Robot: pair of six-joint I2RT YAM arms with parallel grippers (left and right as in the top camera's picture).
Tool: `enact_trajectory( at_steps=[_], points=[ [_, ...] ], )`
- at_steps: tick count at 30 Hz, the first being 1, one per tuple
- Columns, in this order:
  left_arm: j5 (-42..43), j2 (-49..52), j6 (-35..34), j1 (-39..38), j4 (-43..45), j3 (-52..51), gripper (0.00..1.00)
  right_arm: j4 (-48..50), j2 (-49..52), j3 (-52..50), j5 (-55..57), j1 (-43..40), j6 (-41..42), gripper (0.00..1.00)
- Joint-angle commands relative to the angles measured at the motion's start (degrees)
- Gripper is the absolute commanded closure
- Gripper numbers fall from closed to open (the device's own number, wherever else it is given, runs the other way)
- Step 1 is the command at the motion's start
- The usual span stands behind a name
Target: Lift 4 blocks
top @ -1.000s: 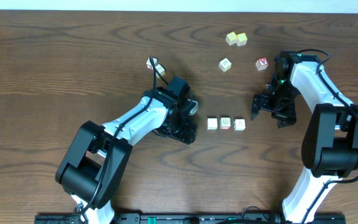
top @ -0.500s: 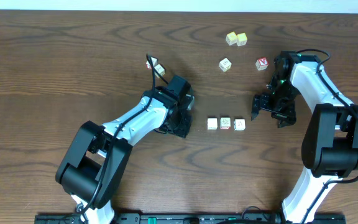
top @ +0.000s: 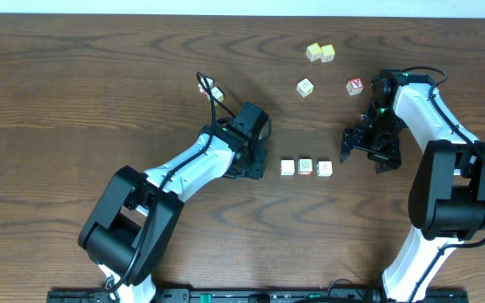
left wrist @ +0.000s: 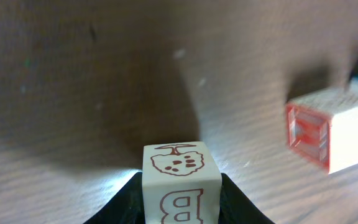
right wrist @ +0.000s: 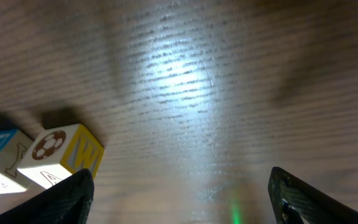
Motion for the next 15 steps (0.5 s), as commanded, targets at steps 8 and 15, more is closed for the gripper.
enact_trajectory(
  at_steps=[8, 15],
  points=[
    [-1.0, 0.4, -10.7, -0.2, 3.6, 0.6, 0.69, -0.8, -1.3, -0.3, -7.0, 0.2, -5.0, 0.63],
    [-1.0, 1.2, -13.1, -2.9, 4.1, 0.6, 0.69, 1.2, -1.3, -2.3, -6.9, 0.2, -4.8, 0.76]
  ],
)
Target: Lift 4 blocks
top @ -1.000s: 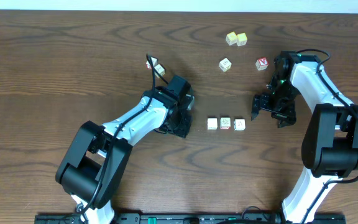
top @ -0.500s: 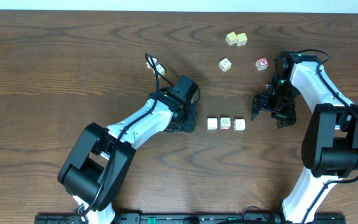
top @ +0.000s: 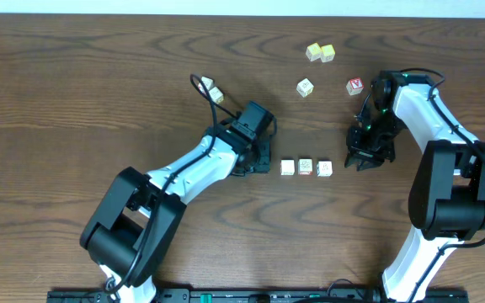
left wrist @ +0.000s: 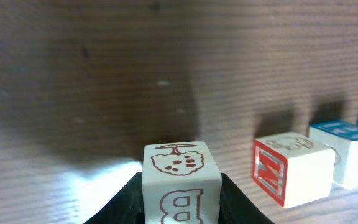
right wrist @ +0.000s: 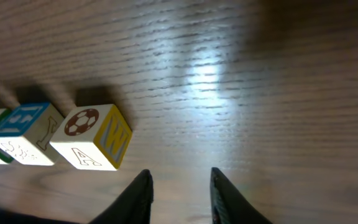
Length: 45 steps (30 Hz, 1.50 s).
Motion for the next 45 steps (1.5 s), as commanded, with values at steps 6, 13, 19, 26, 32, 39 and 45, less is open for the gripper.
enact_trajectory(
  at_steps=[6, 13, 19, 26, 32, 39, 45],
  points=[
    [-0.3, 3.2, -2.4, -2.4, 0.3, 0.6, 0.69, 3.0, -1.3, -3.4, -1.0, 0.2, -0.5, 0.76],
    [-0.1, 3.7, -2.5, -2.4, 0.7, 0.6, 0.69, 3.6, -1.3, -3.4, -1.0, 0.2, -0.5, 0.75],
    [2.2, 3.7, -2.4, -2.7, 0.7, 0.6, 0.69, 5.1, -1.3, -3.4, -1.2, 0.5, 0.4, 0.76],
    [2.2, 3.7, -2.4, -2.7, 0.9, 0.6, 0.55, 6.3, -1.3, -3.4, -1.2, 2.0, 0.4, 0.73],
    [2.2, 3.5, -2.4, -2.6, 1.2, 0.6, 0.53, 7.0, -1.3, -3.4, -1.2, 3.2, 1.5, 0.72],
    [2.5, 1.9, -2.4, -1.7, 1.1, 0.6, 0.53, 7.6, -1.3, -3.4, -1.2, 3.2, 1.7, 0.72],
    [2.9, -1.2, -2.4, -1.7, 1.1, 0.7, 0.53, 8.2, -1.3, -3.4, -1.2, 3.2, 1.7, 0.78]
  ],
)
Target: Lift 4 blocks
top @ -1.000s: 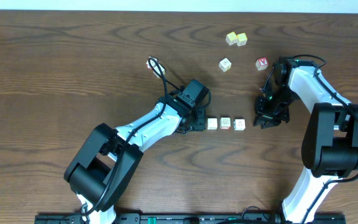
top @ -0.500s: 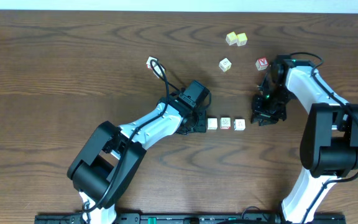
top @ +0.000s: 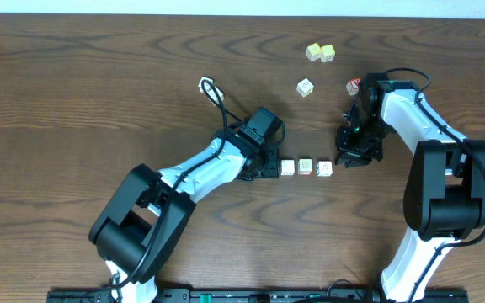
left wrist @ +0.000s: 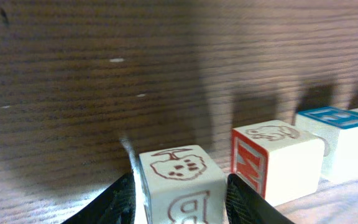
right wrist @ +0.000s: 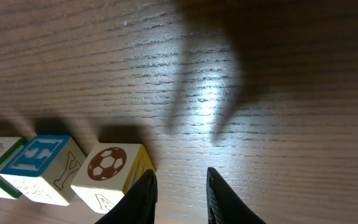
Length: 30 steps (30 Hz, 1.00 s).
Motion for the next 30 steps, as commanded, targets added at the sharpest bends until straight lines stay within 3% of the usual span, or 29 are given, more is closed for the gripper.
enact_trajectory(
  at_steps=[1, 8, 12, 18, 22, 26, 30],
  points=[
    [0.3, -3.8, -0.3, 0.3, -0.2, 0.3, 0.53, 0.1, -1.3, -0.2, -0.5, 0.2, 0.5, 0.81],
    [0.3, -7.3, -0.3, 0.6, -1.3, 0.3, 0.53, -0.2, -1.3, -0.2, -0.5, 0.2, 0.5, 0.98],
    [0.2, -8.8, -0.3, 2.7, -4.0, 0.3, 0.54, -0.3, -1.3, -0.2, -0.5, 0.4, 0.5, 0.99],
    [0.0, -8.9, -0.3, 9.2, -10.9, 0.3, 0.69, -0.3, -1.3, -0.4, -0.5, 1.6, 0.8, 0.99],
    [0.0, -8.9, -0.3, 13.7, -15.9, 0.2, 0.7, -0.3, -1.3, -0.5, -0.5, 2.6, 0.9, 0.99],
    [0.0, -8.8, 0.3, 16.1, -18.1, 0.2, 0.89, -0.2, -1.3, -0.5, -0.5, 3.2, 1.7, 0.99],
    [0.0, -8.8, 2.6, 16.1, -18.1, 0.2, 0.91, -0.3, -1.3, -0.5, -0.5, 3.6, 2.3, 0.99]
  ],
)
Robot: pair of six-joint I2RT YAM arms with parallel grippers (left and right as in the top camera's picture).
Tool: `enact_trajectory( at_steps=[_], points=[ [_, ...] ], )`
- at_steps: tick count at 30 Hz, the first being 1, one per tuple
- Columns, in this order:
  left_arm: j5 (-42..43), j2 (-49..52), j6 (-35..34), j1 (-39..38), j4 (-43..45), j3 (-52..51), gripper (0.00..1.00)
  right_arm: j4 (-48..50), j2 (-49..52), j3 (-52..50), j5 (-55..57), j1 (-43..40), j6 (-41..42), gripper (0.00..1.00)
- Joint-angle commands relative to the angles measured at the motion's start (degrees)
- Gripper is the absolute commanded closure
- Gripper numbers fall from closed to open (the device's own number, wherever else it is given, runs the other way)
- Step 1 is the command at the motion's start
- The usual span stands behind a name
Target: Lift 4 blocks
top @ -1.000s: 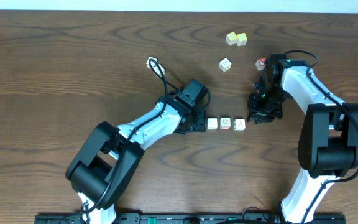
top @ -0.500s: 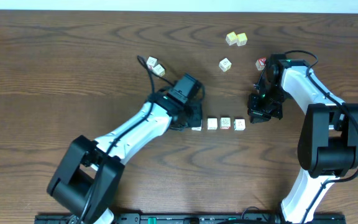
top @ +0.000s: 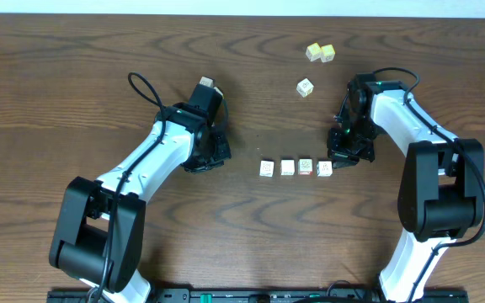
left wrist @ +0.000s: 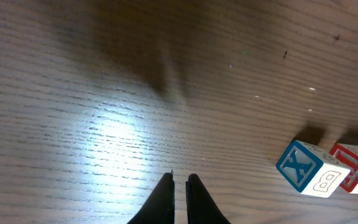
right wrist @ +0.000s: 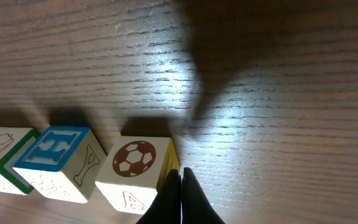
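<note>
Four wooden blocks stand in a row on the table (top: 74,76): the left end block (top: 266,168), two middle ones (top: 287,167) (top: 306,167) and the right end block (top: 324,168). My left gripper (top: 212,155) is shut and empty, well to the left of the row. Its wrist view shows the blue X face of the left end block (left wrist: 306,168) and a red one (left wrist: 355,175). My right gripper (right wrist: 181,186) is shut, its tips against the yellow side of the football block (right wrist: 138,171). Beside it is a blue H block (right wrist: 55,155).
Three loose blocks lie at the back: a pair (top: 313,52) (top: 327,53) and a single one (top: 305,87). The right arm (top: 402,118) curves round the right side of the row.
My left gripper stood open round the B block at the row's left end. Now it is shut and empty, far off to the left, with the block standing in the row. My right gripper has shut beside the football block.
My left gripper first held the B block left of a row of three, with the right gripper wide open on the right. Then the block was nearer the row and the right fingers narrower. Then the left fingers stood open round it. Four now stand in line.
</note>
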Motion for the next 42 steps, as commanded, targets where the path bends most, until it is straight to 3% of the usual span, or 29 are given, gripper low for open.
enact_trajectory(
  at_steps=[1, 19, 23, 38, 42],
  points=[
    [-0.4, -1.0, 2.2, -0.2, -0.3, 0.2, 0.91, -0.1, -1.3, -0.3, -0.4, 0.6, 1.6, 0.99],
    [-0.3, -0.9, 2.8, -0.2, 0.5, -0.8, 0.91, -2.4, -1.3, -0.5, 0.1, 1.5, 2.1, 0.99],
    [-0.3, -0.9, 5.6, -0.9, 0.7, -0.9, 0.91, -0.9, -1.3, -1.5, 0.0, 1.5, 2.3, 0.99],
    [-0.3, -0.9, 5.6, -3.1, 2.4, -0.9, 0.91, 2.6, -1.3, -2.6, -0.4, 1.6, 3.1, 0.99],
    [-0.3, -0.9, 5.6, -3.1, 2.4, -0.9, 0.87, 3.3, -1.3, -2.6, -0.5, 1.8, 3.0, 0.99]
  ],
)
